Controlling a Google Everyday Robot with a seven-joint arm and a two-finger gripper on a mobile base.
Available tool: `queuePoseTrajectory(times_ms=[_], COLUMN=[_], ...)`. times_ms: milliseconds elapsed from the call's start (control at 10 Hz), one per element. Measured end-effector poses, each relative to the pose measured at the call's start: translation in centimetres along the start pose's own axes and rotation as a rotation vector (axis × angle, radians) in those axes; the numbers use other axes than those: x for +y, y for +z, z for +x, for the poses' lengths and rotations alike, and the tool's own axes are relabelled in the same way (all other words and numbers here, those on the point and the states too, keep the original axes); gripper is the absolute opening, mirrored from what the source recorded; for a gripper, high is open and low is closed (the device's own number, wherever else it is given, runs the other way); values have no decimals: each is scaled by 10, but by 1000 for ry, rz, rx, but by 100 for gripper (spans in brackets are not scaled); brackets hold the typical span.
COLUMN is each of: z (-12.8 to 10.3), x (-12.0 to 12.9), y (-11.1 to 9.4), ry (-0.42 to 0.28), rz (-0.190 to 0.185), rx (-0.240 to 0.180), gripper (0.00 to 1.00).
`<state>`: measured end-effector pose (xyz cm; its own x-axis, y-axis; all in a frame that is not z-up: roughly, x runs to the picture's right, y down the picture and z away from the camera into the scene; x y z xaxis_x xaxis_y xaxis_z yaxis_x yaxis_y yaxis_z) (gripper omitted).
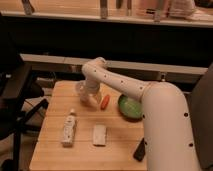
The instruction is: Place the ceramic cup in the ceramic bowl
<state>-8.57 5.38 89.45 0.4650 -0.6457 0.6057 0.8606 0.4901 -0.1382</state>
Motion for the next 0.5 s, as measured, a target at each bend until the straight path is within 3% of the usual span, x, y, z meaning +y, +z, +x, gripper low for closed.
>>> queuePoseTrajectory(times_ms=[300, 500], z=[-3, -3], x=[-1, -1], y=[2, 3], ry=[-8, -10], rz=[-4, -4], rx=[2, 4], gripper=[78, 61])
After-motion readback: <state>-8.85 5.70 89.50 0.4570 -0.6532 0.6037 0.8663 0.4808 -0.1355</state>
